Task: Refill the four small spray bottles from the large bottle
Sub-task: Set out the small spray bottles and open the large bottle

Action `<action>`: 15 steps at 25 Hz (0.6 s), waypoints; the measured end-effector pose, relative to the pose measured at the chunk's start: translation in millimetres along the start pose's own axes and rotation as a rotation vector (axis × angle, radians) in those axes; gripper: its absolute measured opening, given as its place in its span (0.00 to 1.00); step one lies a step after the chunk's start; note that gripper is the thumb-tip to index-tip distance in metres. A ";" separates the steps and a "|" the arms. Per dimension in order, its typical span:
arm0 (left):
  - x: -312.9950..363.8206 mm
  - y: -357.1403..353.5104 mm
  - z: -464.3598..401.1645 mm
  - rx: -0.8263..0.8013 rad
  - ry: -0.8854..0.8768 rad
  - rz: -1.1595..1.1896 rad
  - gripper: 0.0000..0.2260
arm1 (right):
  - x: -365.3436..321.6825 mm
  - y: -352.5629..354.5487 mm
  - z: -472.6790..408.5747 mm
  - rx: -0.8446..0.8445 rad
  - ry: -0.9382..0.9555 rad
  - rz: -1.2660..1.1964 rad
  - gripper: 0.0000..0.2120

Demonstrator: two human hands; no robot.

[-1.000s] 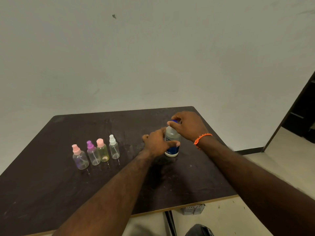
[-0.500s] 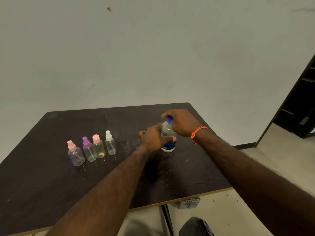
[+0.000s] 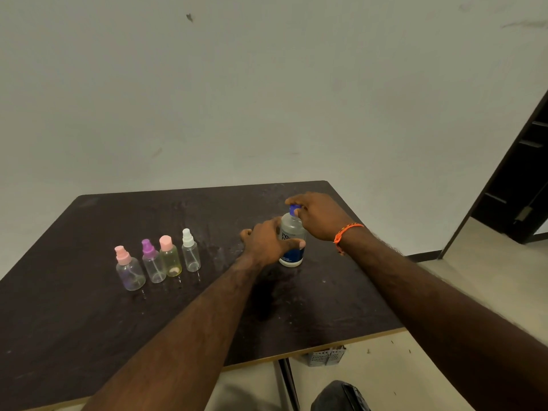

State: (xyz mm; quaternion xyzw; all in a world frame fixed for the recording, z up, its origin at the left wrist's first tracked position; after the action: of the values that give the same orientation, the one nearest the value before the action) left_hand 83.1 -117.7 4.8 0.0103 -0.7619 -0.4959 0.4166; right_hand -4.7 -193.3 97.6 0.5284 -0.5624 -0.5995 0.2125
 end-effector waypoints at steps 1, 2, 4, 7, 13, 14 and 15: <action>0.6 0.3 0.7 -0.002 -0.001 0.001 0.27 | -1.6 -0.4 1.6 -0.031 0.013 -0.038 0.21; 0.6 0.4 0.7 -0.003 0.000 0.004 0.27 | -3.5 0.1 2.9 -0.054 0.029 -0.058 0.22; 0.6 0.5 1.2 -0.002 0.000 0.005 0.26 | -3.4 5.3 2.3 -0.030 0.037 -0.033 0.24; 0.3 -0.4 0.8 -0.004 0.005 -0.013 0.27 | 5.6 9.9 -1.6 0.057 -0.038 -0.010 0.18; -2.1 -1.4 0.1 -0.008 0.001 0.032 0.28 | -0.4 -0.8 -4.2 0.046 -0.007 0.020 0.16; -1.9 -1.1 0.0 -0.009 0.001 0.029 0.28 | -1.1 -2.5 -3.2 0.019 0.000 0.007 0.18; -1.8 -1.3 -0.3 -0.011 0.003 0.021 0.28 | -2.4 -3.4 -1.4 -0.006 0.009 -0.020 0.21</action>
State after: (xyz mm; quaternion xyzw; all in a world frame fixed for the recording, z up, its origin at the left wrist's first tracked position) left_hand 84.0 -117.9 2.8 0.0005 -0.7585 -0.4957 0.4230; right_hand -1.6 -190.9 95.8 0.5364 -0.5541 -0.6008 0.2105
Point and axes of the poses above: each hand's wrist, its own z-axis away from the middle knuckle, its own y-axis out of the back of the hand, x = y × z, the point moved 10 cm from there along -z, towards the middle knuckle, and after that the axes turned 3 degrees about -z, right-handed, at the moved point
